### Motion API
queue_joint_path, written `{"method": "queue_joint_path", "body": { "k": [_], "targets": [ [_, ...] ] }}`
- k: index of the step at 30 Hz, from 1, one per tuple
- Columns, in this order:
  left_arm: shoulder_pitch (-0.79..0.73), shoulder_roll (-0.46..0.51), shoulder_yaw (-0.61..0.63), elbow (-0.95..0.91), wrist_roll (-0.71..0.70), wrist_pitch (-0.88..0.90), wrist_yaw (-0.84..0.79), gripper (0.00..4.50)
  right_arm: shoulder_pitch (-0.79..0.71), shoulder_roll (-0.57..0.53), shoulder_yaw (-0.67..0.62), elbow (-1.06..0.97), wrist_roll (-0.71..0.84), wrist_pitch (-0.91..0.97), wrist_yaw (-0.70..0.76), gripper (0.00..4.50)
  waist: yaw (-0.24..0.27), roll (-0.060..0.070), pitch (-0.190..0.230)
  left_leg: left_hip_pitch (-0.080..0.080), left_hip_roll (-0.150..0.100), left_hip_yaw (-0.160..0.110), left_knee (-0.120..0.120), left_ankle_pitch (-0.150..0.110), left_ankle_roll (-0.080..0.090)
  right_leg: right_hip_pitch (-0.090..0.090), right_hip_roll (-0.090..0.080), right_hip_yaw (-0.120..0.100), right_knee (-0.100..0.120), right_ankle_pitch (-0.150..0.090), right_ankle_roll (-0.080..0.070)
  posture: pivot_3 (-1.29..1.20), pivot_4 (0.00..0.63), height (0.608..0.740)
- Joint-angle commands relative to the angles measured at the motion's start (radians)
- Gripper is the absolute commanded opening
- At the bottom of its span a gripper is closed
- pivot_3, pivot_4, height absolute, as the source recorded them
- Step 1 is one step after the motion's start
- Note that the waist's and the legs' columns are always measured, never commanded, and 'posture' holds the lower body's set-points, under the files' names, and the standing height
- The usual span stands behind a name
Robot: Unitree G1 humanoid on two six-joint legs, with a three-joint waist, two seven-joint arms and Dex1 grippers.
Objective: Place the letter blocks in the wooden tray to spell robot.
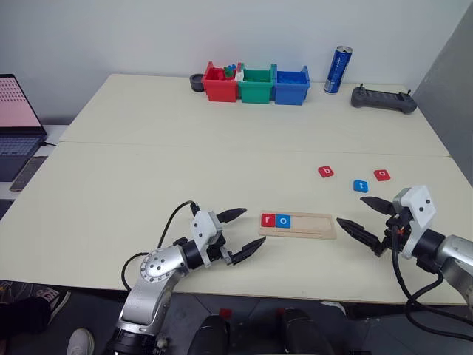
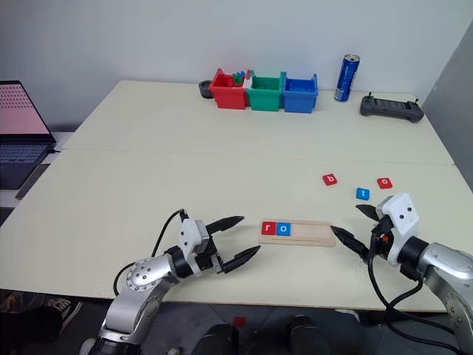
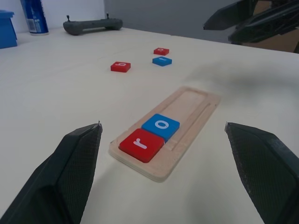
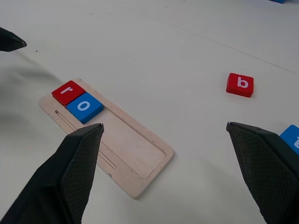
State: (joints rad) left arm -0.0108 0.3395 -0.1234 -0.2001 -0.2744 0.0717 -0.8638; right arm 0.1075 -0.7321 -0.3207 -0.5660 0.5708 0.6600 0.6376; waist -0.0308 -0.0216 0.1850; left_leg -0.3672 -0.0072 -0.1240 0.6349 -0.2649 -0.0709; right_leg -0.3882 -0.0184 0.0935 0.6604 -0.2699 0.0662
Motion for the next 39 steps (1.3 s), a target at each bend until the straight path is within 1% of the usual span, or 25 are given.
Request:
{"method": "queue_joint_path", "body": {
  "k": [1, 6, 11, 14, 16, 19, 22, 27, 30, 32, 39],
  "targets": [
    [-0.009, 0.008, -0.014, -0.049, -0.025, 0.006, -0.006, 4.47, -0.006, 0.009, -0.021, -0.011, -0.016, -0.028, -0.020, 4.50, 0.000, 0.000, 0.000, 0.000, 0.000, 0.000, 0.000, 0.000, 0.000, 0.000, 0.000, 0.000, 0.000, 0.000, 0.000, 0.00, 0.150, 0.740],
    [-0.025, 0.024, -0.018, -0.035, -0.036, 0.007, -0.027, 4.47, -0.004, 0.023, -0.021, 0.000, -0.049, -0.027, -0.065, 4.50, 0.000, 0.000, 0.000, 0.000, 0.000, 0.000, 0.000, 0.000, 0.000, 0.000, 0.000, 0.000, 0.000, 0.000, 0.000, 0.00, 0.150, 0.740],
    [-0.047, 0.036, -0.015, 0.001, -0.040, -0.007, -0.044, 4.47, -0.039, 0.040, 0.005, 0.088, -0.194, -0.043, -0.189, 4.50, -0.001, 0.000, 0.000, 0.000, 0.000, 0.001, 0.000, 0.000, 0.000, 0.000, 0.000, 0.001, 0.000, 0.000, 0.000, 0.00, 0.150, 0.740],
    [-0.054, 0.037, -0.015, 0.012, -0.039, -0.014, -0.051, 4.47, -0.126, 0.095, 0.033, 0.155, -0.261, 0.003, -0.312, 4.50, -0.005, 0.000, 0.000, 0.001, 0.000, 0.002, 0.000, 0.000, 0.000, 0.000, 0.000, 0.002, 0.000, 0.000, 0.000, 0.00, 0.150, 0.740],
    [-0.055, 0.037, -0.015, 0.016, -0.038, -0.019, -0.053, 4.47, -0.205, 0.169, 0.056, 0.189, -0.273, 0.048, -0.390, 4.50, -0.008, 0.001, 0.000, 0.002, 0.001, 0.003, 0.000, 0.000, 0.000, 0.000, 0.000, 0.003, 0.001, 0.000, -0.001, 0.00, 0.150, 0.740],
    [-0.052, 0.038, -0.015, 0.016, -0.038, -0.022, -0.054, 4.47, -0.288, 0.261, 0.079, 0.227, -0.296, 0.094, -0.474, 4.50, -0.010, 0.001, -0.001, 0.002, 0.001, 0.002, -0.001, 0.000, 0.000, 0.000, 0.001, 0.003, 0.001, 0.002, -0.004, 0.00, 0.150, 0.740],
    [-0.051, 0.044, -0.013, 0.017, -0.037, -0.027, -0.056, 4.47, -0.346, 0.305, 0.108, 0.279, -0.345, 0.093, -0.533, 4.50, -0.008, 0.001, -0.001, 0.001, 0.000, 0.002, -0.001, 0.000, 0.000, -0.001, 0.000, 0.003, 0.000, 0.002, -0.004, 0.00, 0.150, 0.740],
    [-0.061, 0.047, -0.011, 0.028, -0.038, -0.033, -0.055, 4.47, -0.459, 0.358, 0.173, 0.386, -0.366, 0.061, -0.528, 4.50, -0.008, 0.002, -0.001, 0.001, 0.000, 0.002, -0.001, 0.000, 0.000, -0.001, 0.000, 0.003, 0.000, 0.002, -0.004, 0.00, 0.150, 0.740],
    [-0.062, 0.046, -0.013, 0.026, -0.039, -0.032, -0.052, 4.47, -0.493, 0.370, 0.211, 0.439, -0.366, 0.026, -0.477, 4.50, -0.012, 0.002, -0.001, 0.001, 0.001, 0.002, -0.001, 0.000, 0.000, -0.001, 0.000, 0.003, 0.001, 0.002, -0.004, 0.00, 0.150, 0.740],
    [-0.061, 0.045, -0.016, 0.015, -0.042, -0.026, -0.049, 4.47, -0.519, 0.381, 0.229, 0.509, -0.357, -0.008, -0.433, 4.50, -0.015, 0.002, -0.001, 0.001, 0.000, 0.002, -0.001, 0.000, 0.000, -0.001, 0.000, 0.002, 0.001, 0.002, -0.004, 0.00, 0.150, 0.740],
    [-0.061, 0.047, -0.013, 0.003, -0.046, -0.018, -0.037, 4.47, -0.608, 0.380, 0.254, 0.711, -0.371, -0.127, -0.337, 4.50, -0.024, 0.002, 0.000, 0.001, 0.000, 0.002, -0.001, 0.000, 0.000, -0.001, 0.000, 0.002, 0.001, 0.002, -0.004, 0.00, 0.150, 0.740]
  ]
}}
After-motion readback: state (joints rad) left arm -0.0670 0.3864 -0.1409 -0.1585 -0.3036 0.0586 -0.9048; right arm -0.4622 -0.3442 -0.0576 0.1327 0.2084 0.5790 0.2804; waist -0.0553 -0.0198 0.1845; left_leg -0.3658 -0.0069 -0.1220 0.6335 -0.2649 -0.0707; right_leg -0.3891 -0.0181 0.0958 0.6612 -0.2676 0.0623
